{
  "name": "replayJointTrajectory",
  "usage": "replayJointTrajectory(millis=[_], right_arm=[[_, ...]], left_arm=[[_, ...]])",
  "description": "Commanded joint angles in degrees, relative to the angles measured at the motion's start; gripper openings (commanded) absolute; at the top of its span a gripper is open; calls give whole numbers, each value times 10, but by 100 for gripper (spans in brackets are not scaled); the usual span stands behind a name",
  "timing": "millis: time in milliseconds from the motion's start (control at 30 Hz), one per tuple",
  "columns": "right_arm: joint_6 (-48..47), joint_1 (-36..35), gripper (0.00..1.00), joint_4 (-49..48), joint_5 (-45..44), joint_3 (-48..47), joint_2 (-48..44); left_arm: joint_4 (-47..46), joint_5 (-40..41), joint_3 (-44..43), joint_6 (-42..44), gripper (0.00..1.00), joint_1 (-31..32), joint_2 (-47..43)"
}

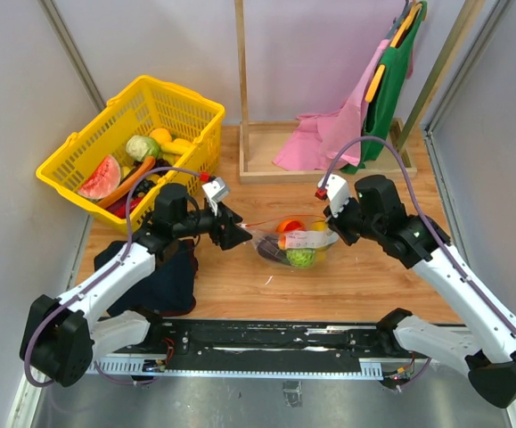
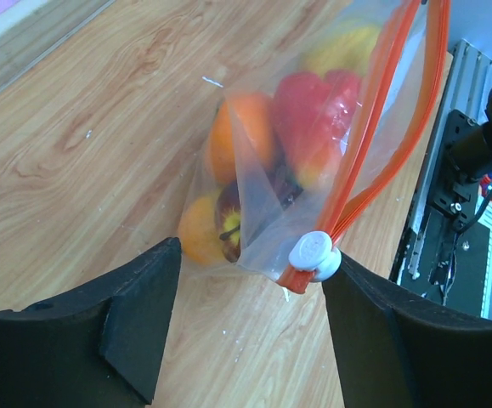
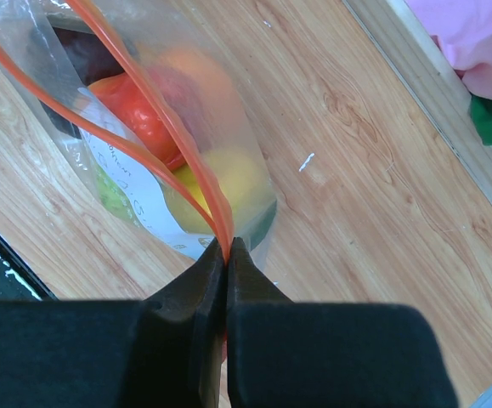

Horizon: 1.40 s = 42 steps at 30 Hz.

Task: Place the food in the zip-top bag and seal the zipper
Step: Zip the zipper food storage bag at the center of the board.

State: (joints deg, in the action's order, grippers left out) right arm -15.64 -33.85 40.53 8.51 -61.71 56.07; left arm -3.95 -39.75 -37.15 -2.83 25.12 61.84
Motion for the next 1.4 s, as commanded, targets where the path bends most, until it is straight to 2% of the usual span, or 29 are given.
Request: replayJointTrajectory(millis=[0, 167, 367, 567, 800, 900, 967, 1067, 1133, 1267, 1367], right_arm=[[-6, 8, 2, -15, -4, 8, -17], [-6, 8, 2, -22, -9, 18, -28], [-3, 8, 2, -24, -20, 23, -32], [-2, 8, 3, -25, -32, 27, -34], [9, 8, 4, -20, -105, 25, -30], [9, 8, 10, -19, -87, 18, -23], [8, 8, 18, -19, -54, 13, -17], [7, 7, 40, -8, 6, -14, -1], [9, 7, 51, 2, 50, -39, 11], [15, -5, 59, -2, 108, -79, 33], [11, -36, 67, -23, 110, -95, 46]], left_arm=[[-45, -34, -3, 13, 69, -4, 16], [-70, -66, -6, 6, 59, -4, 36], [-107, -110, -16, -10, 37, -4, 35], [-88, -118, -40, -1, 2, -4, 35], [-44, -69, -47, 11, 0, -4, 10], [-45, -68, -41, -4, 0, -4, 7], [-44, -57, -38, -21, 0, -4, 7], [-29, -26, -49, -61, 0, -4, 7], [-7, -13, -59, -78, 0, -4, 8], [4, -12, -67, -93, 0, -4, -3], [7, -10, -67, -95, 0, -4, -14]])
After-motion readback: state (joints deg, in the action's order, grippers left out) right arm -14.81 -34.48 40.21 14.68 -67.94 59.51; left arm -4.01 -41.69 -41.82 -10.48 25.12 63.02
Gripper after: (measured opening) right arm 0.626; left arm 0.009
